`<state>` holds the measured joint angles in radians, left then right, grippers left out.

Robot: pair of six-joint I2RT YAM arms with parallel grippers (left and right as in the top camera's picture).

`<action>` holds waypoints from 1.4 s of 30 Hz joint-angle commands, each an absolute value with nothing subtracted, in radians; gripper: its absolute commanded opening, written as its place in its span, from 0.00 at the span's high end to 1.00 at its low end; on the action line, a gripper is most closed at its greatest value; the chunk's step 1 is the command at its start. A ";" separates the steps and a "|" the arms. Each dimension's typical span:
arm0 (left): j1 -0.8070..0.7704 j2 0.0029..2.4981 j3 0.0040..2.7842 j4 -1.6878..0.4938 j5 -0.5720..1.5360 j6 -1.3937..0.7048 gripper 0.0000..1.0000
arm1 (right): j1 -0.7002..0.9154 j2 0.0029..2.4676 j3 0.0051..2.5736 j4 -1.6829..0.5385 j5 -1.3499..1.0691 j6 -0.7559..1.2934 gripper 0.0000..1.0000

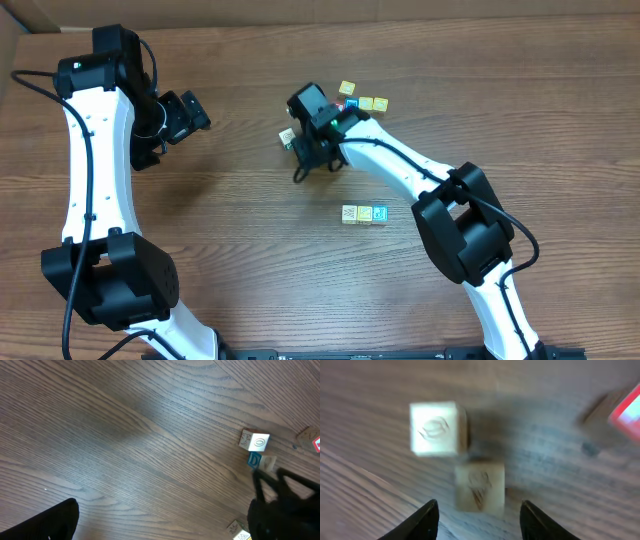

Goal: Flip 5 blocks
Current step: 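Reposition the right gripper above the ice-cream block to grasp it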

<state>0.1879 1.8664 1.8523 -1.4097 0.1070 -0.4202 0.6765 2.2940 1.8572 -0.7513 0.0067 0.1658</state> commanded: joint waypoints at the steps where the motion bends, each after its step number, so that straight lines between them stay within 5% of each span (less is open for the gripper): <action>1: 0.187 1.877 1.852 -1.409 0.101 -0.424 0.00 | 0.678 2.289 1.988 -0.795 -0.014 0.188 0.45; 9: 0.187 1.877 1.852 -1.409 0.100 -0.423 0.00 | 0.672 2.297 2.075 -0.930 -0.066 0.214 0.39; 22: 0.187 1.877 1.852 -1.409 0.101 -0.423 0.00 | 0.664 2.325 1.991 -0.894 -0.075 0.213 0.11; 26: 0.187 1.877 1.852 -1.409 0.100 -0.424 0.00 | 0.660 2.325 1.949 -0.861 -0.041 0.214 0.26; 42: 0.187 1.877 1.852 -1.409 0.101 -0.423 0.00 | 0.662 2.325 1.811 -0.607 0.025 0.213 0.41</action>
